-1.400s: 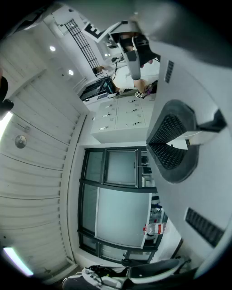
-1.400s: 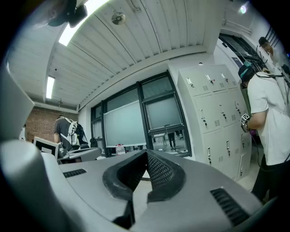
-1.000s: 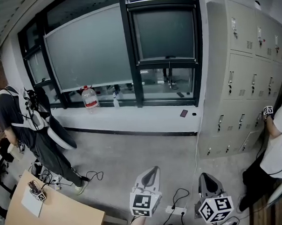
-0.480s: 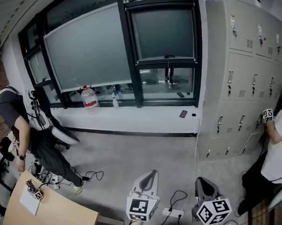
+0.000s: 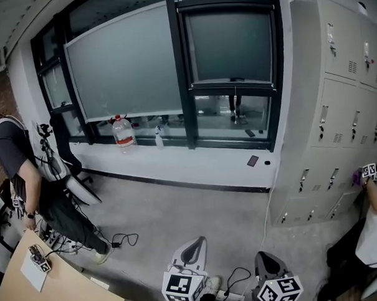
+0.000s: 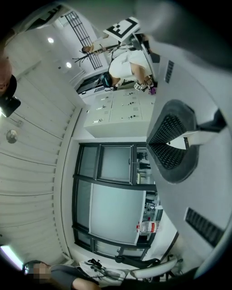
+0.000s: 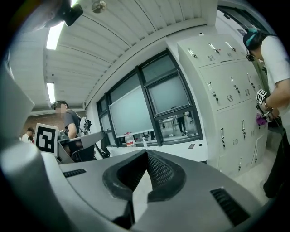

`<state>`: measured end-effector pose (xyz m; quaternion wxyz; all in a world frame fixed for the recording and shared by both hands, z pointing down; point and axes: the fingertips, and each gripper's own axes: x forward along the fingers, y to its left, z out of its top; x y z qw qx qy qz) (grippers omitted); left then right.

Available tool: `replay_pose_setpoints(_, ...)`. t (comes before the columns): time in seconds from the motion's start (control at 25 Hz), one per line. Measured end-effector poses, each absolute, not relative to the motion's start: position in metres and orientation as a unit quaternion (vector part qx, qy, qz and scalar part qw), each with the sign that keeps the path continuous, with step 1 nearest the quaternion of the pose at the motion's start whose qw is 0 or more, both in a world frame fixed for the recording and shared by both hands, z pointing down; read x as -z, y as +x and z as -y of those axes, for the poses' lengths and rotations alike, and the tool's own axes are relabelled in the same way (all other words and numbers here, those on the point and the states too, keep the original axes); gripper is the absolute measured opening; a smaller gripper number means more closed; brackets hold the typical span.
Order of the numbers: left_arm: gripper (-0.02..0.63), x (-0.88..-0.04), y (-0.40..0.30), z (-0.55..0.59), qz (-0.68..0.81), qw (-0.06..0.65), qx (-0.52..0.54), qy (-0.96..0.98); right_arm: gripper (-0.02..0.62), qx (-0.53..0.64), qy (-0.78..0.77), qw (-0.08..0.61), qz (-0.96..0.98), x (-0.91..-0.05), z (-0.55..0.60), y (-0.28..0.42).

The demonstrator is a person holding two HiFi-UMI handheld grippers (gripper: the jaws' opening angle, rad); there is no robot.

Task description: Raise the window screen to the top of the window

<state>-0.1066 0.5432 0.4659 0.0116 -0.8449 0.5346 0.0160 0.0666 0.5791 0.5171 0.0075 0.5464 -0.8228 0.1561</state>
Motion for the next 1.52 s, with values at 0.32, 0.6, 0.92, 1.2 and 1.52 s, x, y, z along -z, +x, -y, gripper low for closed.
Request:
replay_pose_setpoints(0.32,0.003,-0.456,-0.141,-0.393,-0.556,0.011,-0.042,-0.83,0.005,-0.151,0.541,0.011,0.828,-0.503,-0.42,0.049)
replay_pose_setpoints(0.6,0.003,-0.449,-0.174,-0.282,-0.57,0.002,-0.06,-0.819,0.005,-0.137,0.544,0.0,0.828,-0.49,-0.313,0.03)
replay_pose_setpoints(0.92,0.003,-0.472,-0.123,-0.198,-0.54,-0.027,-0.042,-0.84,0.005,-0.151,0.569,0.003,0.808,-0.502,-0.239,0.08)
replay_pose_setpoints(1.2,0.003,-0.49,-0.061,-0.059,-0.518,-0.03,-0.022,-0.855,0.005,-0.177,0.579,0.002,0.796,-0.53,-0.11,0.132)
replay_pose_setpoints(1.52,0.003,-0.475,0.001,0.068,-0.519,-0.047,-0.021,-0.853,0.005,-0.147,0.577,0.009,0.803,-0.49,0.023,0.193)
